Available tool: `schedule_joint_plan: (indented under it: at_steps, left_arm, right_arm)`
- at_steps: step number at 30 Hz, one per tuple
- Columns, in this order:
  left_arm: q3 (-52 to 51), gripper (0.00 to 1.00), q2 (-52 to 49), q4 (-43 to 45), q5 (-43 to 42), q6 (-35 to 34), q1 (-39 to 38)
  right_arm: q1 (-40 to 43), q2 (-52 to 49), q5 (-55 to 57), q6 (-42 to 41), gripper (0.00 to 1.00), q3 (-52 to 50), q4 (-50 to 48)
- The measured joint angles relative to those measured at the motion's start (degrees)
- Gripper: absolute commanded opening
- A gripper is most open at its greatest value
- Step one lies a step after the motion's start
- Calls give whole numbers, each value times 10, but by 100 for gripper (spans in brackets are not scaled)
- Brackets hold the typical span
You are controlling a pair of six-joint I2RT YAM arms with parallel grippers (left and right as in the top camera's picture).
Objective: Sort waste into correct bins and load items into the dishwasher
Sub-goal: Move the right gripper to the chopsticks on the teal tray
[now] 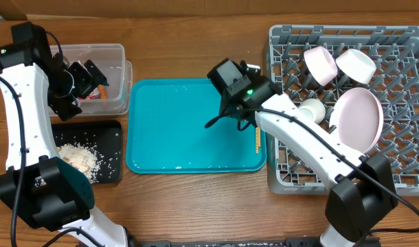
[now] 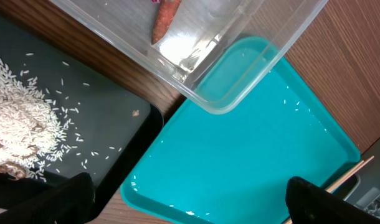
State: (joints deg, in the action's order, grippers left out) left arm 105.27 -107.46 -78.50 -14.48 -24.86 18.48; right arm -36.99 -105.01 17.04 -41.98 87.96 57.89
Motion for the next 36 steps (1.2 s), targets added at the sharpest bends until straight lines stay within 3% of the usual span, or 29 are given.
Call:
schedule_joint_plan:
  at_steps: [5, 12, 27, 36]
  left_arm:
    - [0, 100, 0, 0, 0, 0, 0]
    - [0, 100, 0, 0, 0, 0, 0]
    - [0, 100, 0, 0, 0, 0, 0]
    - [0, 100, 0, 0, 0, 0, 0]
  right_arm:
    - [6, -3, 35, -2, 55, -84, -117]
    - [6, -4, 99, 2, 57, -143, -195]
    - [9, -80, 141, 17, 61, -152, -215]
    - [21, -101, 133, 20, 68, -152, -215]
